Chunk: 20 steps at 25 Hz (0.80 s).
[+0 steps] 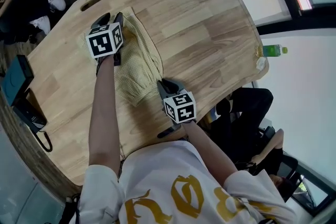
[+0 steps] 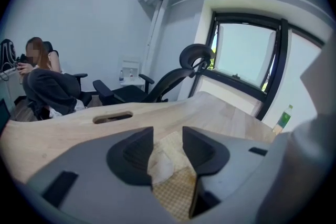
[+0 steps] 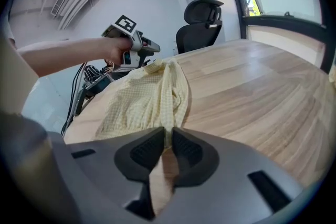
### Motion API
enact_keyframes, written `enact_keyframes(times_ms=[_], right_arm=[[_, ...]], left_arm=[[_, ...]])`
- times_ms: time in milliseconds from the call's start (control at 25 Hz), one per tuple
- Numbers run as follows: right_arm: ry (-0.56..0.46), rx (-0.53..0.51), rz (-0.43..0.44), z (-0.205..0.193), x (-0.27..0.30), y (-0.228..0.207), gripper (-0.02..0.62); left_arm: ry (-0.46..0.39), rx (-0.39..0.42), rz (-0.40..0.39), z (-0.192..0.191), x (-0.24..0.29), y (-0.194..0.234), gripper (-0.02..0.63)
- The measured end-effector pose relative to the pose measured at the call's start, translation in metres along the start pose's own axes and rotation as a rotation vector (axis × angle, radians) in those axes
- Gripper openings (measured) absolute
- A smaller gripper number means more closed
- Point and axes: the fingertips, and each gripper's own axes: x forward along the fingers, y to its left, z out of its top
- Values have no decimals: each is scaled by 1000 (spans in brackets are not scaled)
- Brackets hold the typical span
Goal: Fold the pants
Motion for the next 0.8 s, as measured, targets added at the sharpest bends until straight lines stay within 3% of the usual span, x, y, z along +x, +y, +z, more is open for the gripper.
enact_keyframes(times_ms=[160,320,400,560,640,800], right_arm=[[8,90,20,-2,-1,-4,51],[16,130,33,2,-3,-7,48],[8,112,19,7,-6,-10,48],[-31,58,-45,19,-13,-13,63],[-44,66,-70,22,-19,-16,94],[-126,92,-139,38,-47,-15,92]], left_arm=[[-44,64,-36,15,-15,-21,187],[-65,156,-46,18,-39,-32,159],[-91,147,-39,18,-56,-28,85],[-122,100,-45,16,-88,-16,78],[-141,75,-39,13,-104,-12,68],[-162,53,-62,1,-133,-18,23]])
